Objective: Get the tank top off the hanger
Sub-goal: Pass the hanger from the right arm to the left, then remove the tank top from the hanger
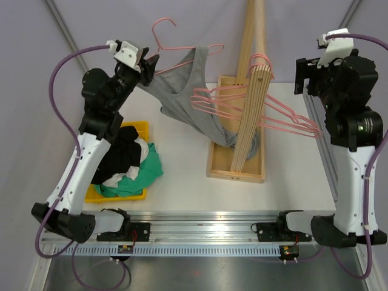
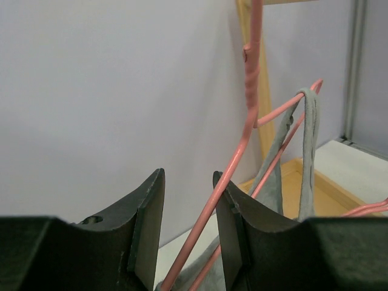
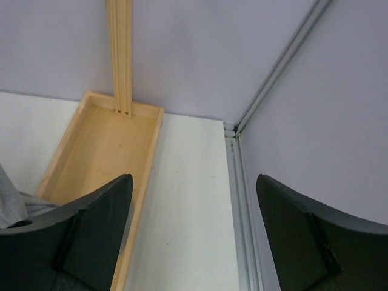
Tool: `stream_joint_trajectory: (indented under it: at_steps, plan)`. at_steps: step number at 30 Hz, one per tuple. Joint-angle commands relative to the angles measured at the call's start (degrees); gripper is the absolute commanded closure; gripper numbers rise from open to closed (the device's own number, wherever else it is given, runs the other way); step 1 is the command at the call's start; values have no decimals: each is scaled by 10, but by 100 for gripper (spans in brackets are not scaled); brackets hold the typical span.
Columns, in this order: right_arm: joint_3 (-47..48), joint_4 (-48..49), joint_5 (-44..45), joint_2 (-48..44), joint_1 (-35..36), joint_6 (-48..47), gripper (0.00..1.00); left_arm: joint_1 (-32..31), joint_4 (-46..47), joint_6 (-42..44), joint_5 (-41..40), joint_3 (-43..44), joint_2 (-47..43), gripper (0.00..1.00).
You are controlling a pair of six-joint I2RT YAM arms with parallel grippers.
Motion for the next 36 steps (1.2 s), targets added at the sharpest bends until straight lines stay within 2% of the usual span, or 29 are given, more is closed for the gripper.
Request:
stream_joint_trajectory:
  at_steps: [1,4,9,17,21,29,30,32,33,34,35,36]
  plan:
    - [-19,6,50,-76,3,25,9,2,30,37,-109,-49,-73,100]
    - [-33,21,-4,-122,3,56,8,2,37,35,-143,-108,-144,100]
    - [-26,61,-181,-168,3,109,3,1,-12,15,-154,-156,-247,100]
    - [32,132,-408,-152,3,207,2,-1,-113,-36,-160,-203,-365,100]
    - [32,175,-483,-126,3,260,3,-1,-139,-75,-137,-236,-421,100]
    - [13,239,-507,-69,19,307,4,-1,-138,-126,-110,-278,-467,100]
    - [21,232,-494,-50,58,297,4,-1,-137,-132,-108,-275,-466,100]
    - [67,171,-399,-22,128,221,4,-1,-129,-138,-104,-271,-457,100]
    - [92,143,-351,18,234,187,4,-1,-126,-138,-104,-267,-454,100]
    - [150,90,-301,43,283,148,4,-1,-125,-139,-105,-263,-451,100]
    - [177,73,-212,68,330,101,4,-1,-125,-138,-107,-262,-446,100]
    - [201,63,-187,109,357,91,4,-1,-124,-138,-108,-261,-445,100]
